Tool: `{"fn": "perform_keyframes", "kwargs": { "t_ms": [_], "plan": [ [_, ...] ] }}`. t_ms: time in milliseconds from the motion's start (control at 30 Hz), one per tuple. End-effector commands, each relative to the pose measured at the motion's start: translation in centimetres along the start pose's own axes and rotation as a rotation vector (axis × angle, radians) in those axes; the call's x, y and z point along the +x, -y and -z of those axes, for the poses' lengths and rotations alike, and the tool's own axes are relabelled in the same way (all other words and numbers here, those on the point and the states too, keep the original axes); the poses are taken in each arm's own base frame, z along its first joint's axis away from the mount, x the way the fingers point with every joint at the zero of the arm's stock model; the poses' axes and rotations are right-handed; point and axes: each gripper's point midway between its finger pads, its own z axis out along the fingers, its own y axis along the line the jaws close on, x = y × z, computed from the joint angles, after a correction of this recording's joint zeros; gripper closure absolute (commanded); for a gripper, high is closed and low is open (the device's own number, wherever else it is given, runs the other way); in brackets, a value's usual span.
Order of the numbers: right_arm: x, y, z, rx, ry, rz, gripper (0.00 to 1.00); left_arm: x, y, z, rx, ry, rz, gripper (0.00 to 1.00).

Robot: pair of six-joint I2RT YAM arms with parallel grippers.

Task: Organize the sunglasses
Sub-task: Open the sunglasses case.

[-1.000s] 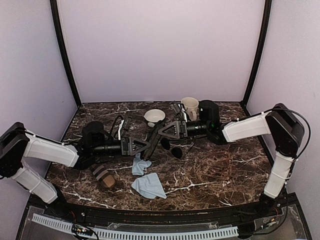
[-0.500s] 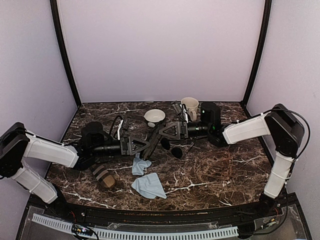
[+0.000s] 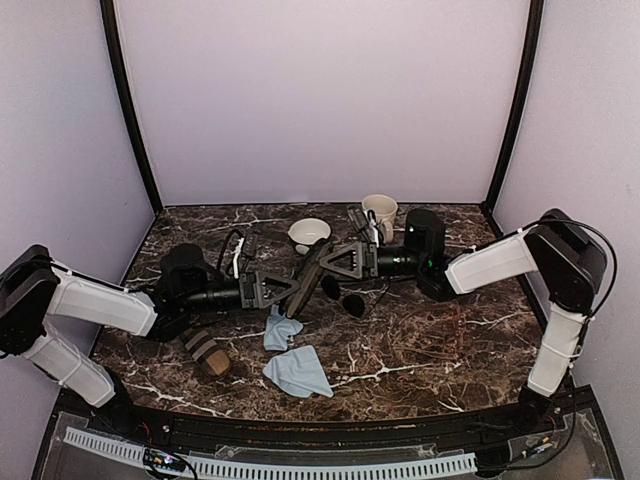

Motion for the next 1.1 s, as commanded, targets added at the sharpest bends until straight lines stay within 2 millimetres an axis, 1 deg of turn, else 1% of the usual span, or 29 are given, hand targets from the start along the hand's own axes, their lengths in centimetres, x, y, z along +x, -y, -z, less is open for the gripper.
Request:
{"fn": "perform_keyframes", "kwargs": {
  "t_ms": [0, 200, 467, 700, 833, 967, 1067],
  "plan": [
    [1.8, 5.8, 0.7, 0.186, 0.016, -0.183, 0.2, -2.3, 7.2, 0.9, 0.238, 0.077, -0.229, 1.0],
    [2.5, 8.1, 1.0, 0.303, 0.003, -0.291, 0.35, -1.9, 7.4, 1.0, 0.202, 0.071, -0.31, 1.0],
    [2.9, 9.6, 1.1, 0.373, -0.005, -0.356, 0.49, -1.4, 7.4, 0.7, 0.185, 0.048, -0.349, 1.0],
    [3.3, 10.8, 1.5, 0.434, -0.004, -0.379, 0.57, -1.3, 7.7, 0.9, 0.202, 0.056, -0.357, 1.0],
    [4.0, 11.5, 1.7, 0.46, -0.009, -0.394, 0.61, -1.5, 8.0, 1.1, 0.219, 0.072, -0.352, 1.0],
    [4.1, 11.8, 1.7, 0.464, -0.007, -0.395, 0.64, -1.5, 8.3, 1.2, 0.235, 0.08, -0.342, 1.0],
    [4.1, 11.5, 1.6, 0.448, -0.008, -0.385, 0.65, -1.6, 8.3, 1.2, 0.232, 0.081, -0.335, 1.0]
  ]
}}
